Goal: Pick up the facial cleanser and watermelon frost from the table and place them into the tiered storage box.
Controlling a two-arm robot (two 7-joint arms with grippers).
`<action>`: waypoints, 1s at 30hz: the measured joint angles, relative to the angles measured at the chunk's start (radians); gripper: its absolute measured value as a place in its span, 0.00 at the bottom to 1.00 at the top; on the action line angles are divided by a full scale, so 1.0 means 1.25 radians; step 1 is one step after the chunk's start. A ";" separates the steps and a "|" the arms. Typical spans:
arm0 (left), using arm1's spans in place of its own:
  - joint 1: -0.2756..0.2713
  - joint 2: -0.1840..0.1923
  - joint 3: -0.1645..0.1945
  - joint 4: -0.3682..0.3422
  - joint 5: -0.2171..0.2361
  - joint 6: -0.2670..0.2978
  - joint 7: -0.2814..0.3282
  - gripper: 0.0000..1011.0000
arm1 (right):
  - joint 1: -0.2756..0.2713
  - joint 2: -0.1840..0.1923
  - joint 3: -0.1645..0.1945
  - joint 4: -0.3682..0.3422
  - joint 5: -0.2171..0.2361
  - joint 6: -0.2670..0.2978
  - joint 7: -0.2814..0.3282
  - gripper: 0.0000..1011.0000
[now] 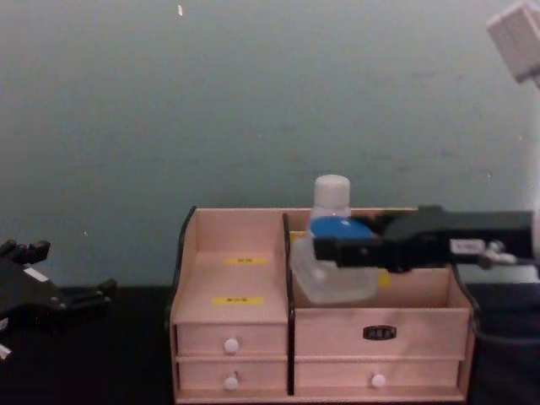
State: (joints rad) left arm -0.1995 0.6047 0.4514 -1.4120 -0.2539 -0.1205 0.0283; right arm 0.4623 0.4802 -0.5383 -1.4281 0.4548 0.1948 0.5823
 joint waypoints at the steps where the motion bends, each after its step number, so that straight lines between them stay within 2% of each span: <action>1: 0.000 0.000 0.000 0.000 0.000 0.000 0.000 0.99 | 0.007 -0.005 -0.003 0.006 0.000 -0.001 0.002 0.72; 11: 0.000 0.000 0.000 0.000 0.000 0.000 0.000 0.99 | 0.097 -0.083 -0.041 0.118 -0.005 -0.013 0.019 0.72; 12: 0.000 0.000 0.000 0.000 0.000 0.000 0.000 0.99 | 0.097 -0.083 -0.041 0.118 -0.005 -0.013 0.019 0.72; 18: 0.000 0.000 0.000 0.000 0.000 0.000 0.000 0.99 | 0.153 -0.134 -0.063 0.205 -0.014 -0.024 0.029 0.72; 30: 0.000 0.000 0.000 0.000 0.000 0.000 0.000 0.99 | 0.222 -0.211 -0.081 0.343 -0.038 -0.044 0.030 0.72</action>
State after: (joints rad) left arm -0.1995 0.6047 0.4514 -1.4120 -0.2539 -0.1205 0.0282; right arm 0.7402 0.2164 -0.6401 -0.9992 0.4079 0.1404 0.6197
